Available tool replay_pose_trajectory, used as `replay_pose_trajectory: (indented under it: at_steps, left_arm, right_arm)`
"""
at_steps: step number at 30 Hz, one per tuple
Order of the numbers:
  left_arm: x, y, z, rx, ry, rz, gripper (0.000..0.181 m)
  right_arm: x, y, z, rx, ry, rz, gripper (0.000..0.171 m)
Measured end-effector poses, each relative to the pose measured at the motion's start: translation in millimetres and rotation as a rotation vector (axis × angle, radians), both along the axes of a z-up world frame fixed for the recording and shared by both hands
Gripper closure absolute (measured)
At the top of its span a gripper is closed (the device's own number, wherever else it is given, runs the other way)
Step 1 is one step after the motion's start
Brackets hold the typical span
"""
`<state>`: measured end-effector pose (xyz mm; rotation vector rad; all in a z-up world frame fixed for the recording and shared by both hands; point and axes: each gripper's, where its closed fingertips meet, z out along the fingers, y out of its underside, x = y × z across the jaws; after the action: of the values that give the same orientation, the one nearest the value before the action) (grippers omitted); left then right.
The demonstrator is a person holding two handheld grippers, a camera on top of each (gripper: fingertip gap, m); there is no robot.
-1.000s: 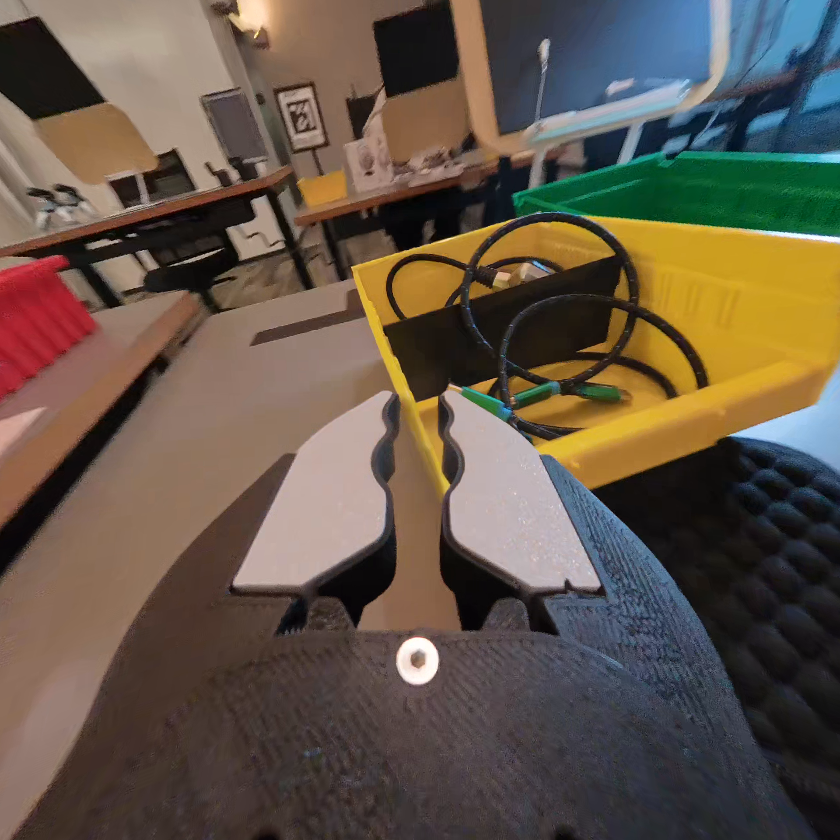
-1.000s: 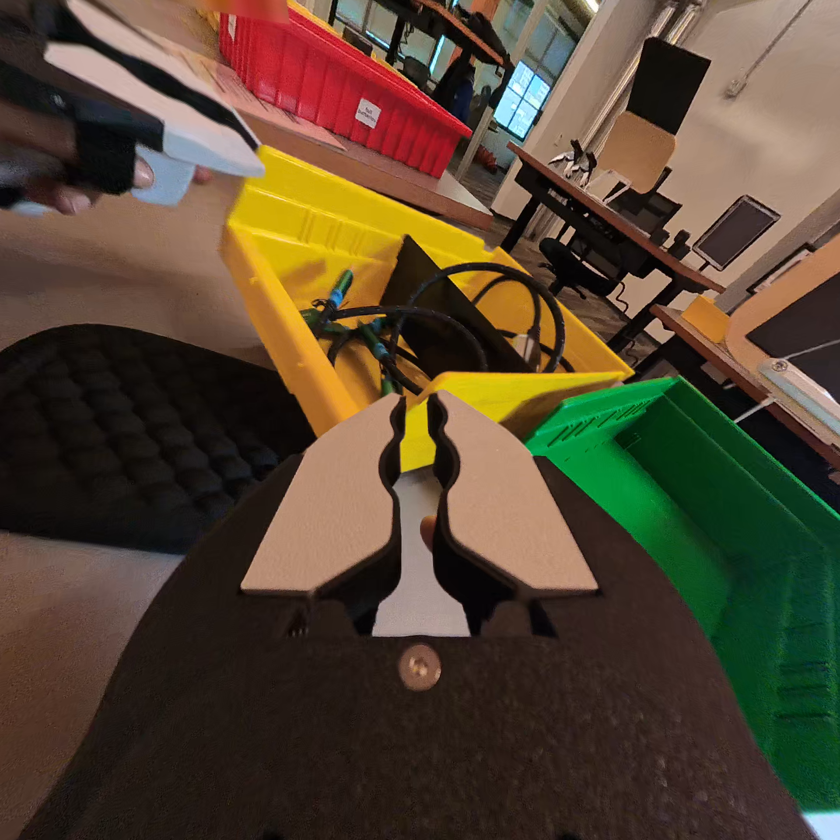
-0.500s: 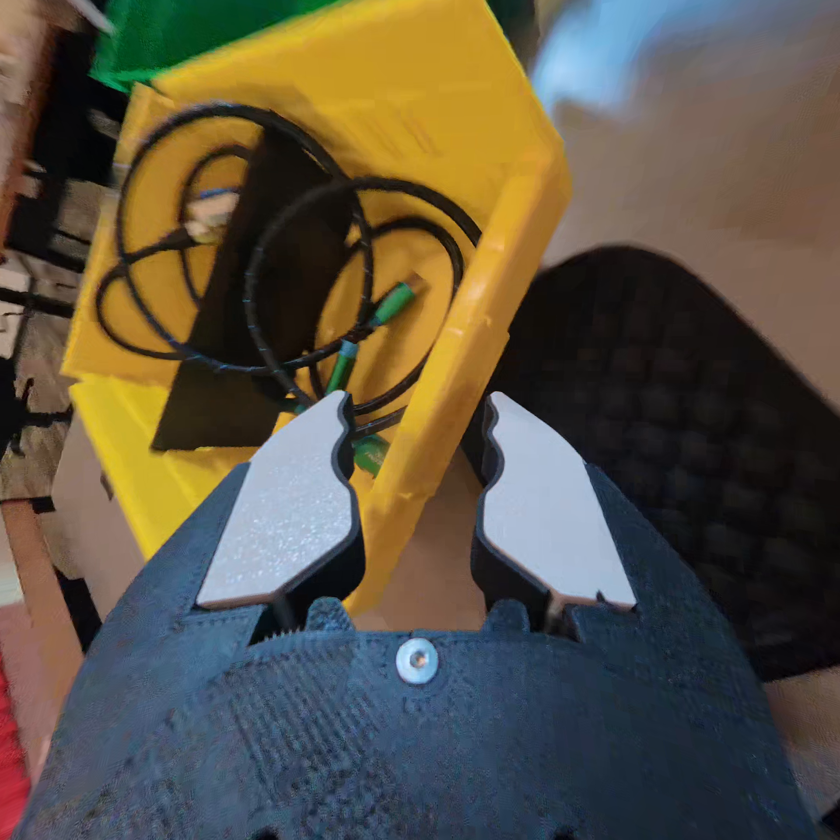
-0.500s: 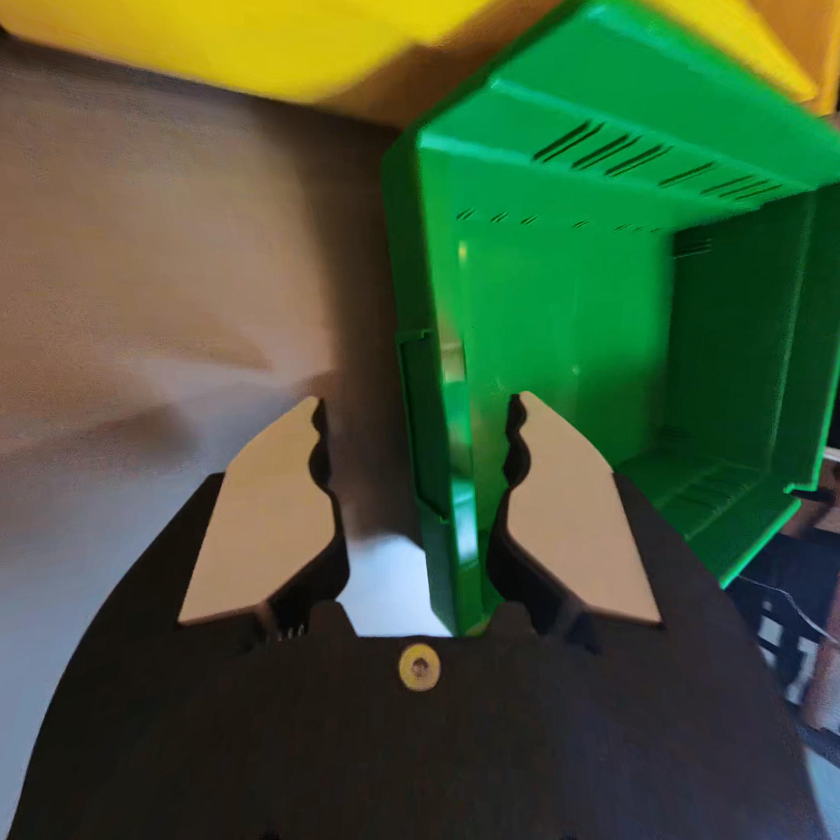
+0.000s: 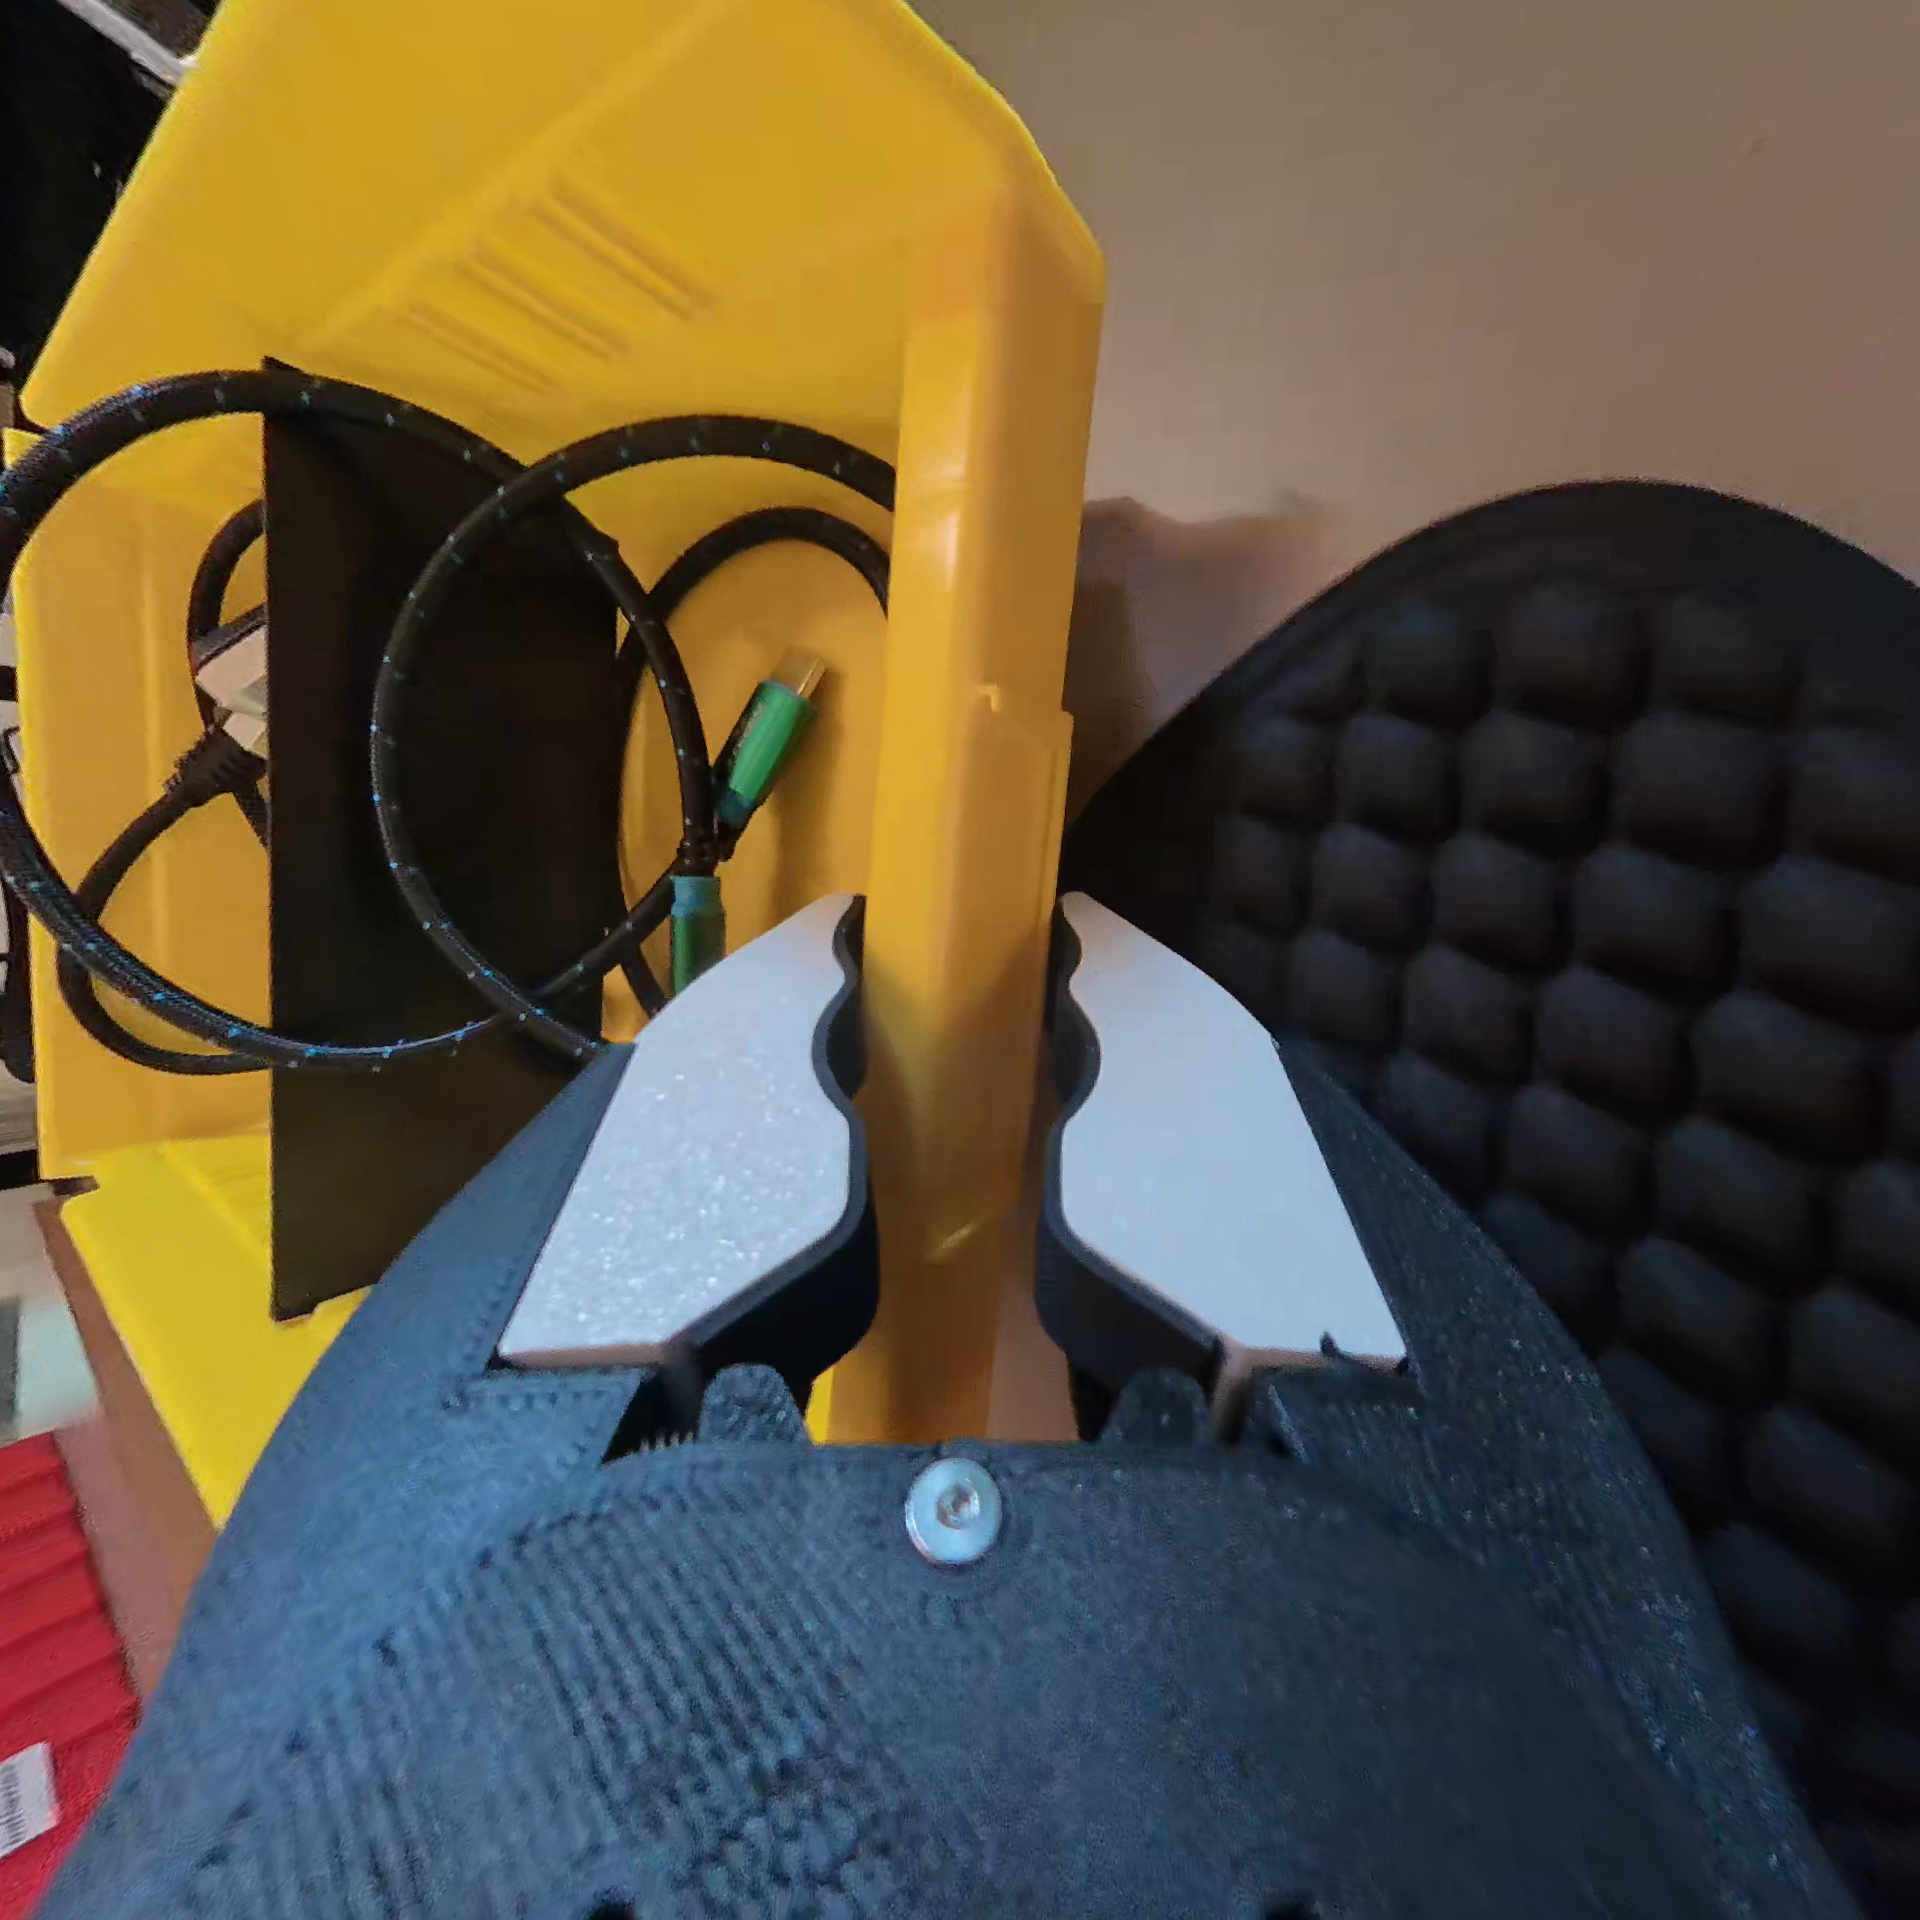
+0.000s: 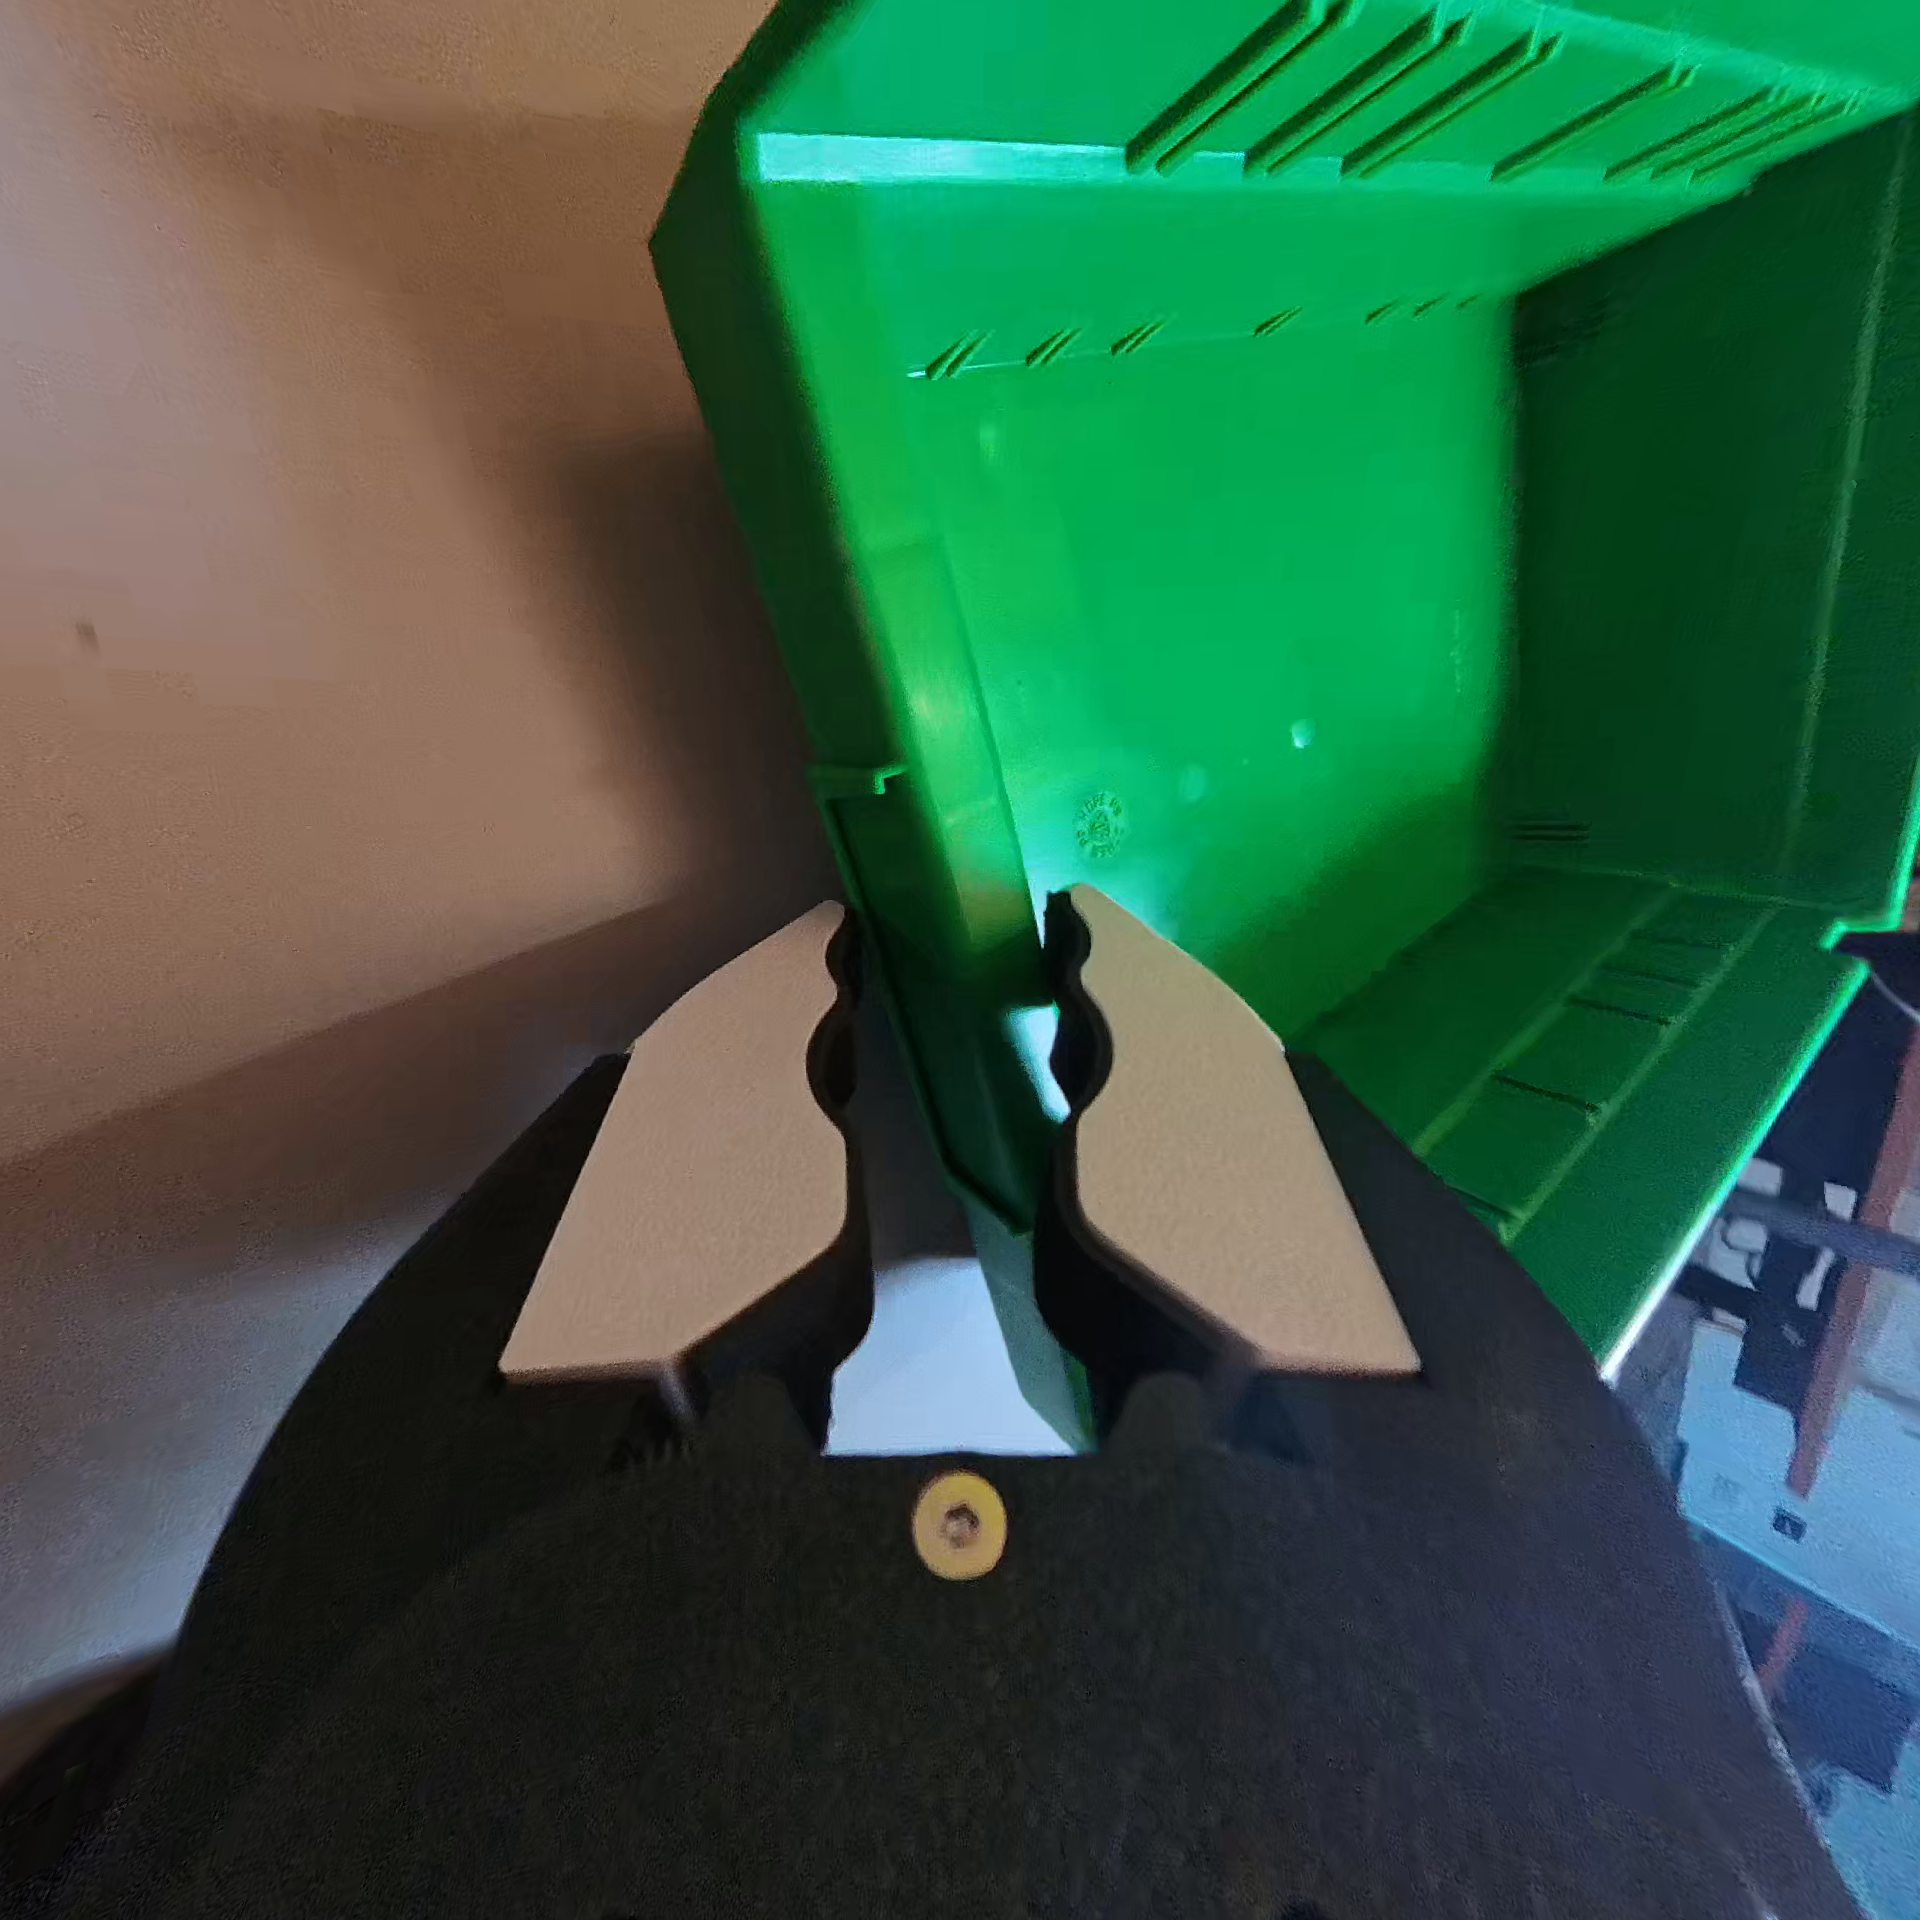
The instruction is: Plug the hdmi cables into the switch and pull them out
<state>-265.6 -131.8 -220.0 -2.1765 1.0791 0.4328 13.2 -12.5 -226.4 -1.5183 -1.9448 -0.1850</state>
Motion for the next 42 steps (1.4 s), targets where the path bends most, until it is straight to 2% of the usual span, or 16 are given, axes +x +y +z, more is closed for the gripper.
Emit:
replay_pose_trajectory:
  at_steps: [1,8,17,21,26,30,34,38,40,42]
  left_arm:
    - [-2,4,0,0.009,-0.020,0.013,0.148]
    - [-23,28,-8,-0.010,-0.037,0.048,0.148]
    - [-60,82,-12,0.008,-0.059,0.128,0.147]
    - [-71,99,-12,0.020,-0.052,0.170,0.147]
    - [-78,109,-12,0.033,-0.031,0.183,0.146]
    - [-81,107,-3,0.093,-0.056,0.207,0.140]
    - [-48,106,47,0.291,-0.194,0.165,0.141]
    - [10,109,120,0.489,-0.534,0.084,0.143]
    - [34,109,150,0.559,-0.701,0.068,0.146]
    - [50,111,170,0.616,-0.813,0.073,0.148]
  right_arm:
    - [9,1,0,0.013,0.003,-0.012,0.137]
    - [48,38,1,0.052,0.008,-0.107,0.138]
    - [57,143,1,0.090,0.018,-0.295,0.138]
    - [54,175,1,0.110,0.018,-0.375,0.138]
    - [52,189,2,0.117,0.033,-0.414,0.137]
    - [34,167,31,0.121,0.232,-0.388,0.118]
    - [1,125,94,0.021,0.597,-0.290,0.117]
    - [-14,97,155,-0.116,0.970,-0.255,0.121]
    - [-10,91,172,-0.135,1.098,-0.273,0.121]
    - [-3,91,174,-0.130,1.171,-0.308,0.121]
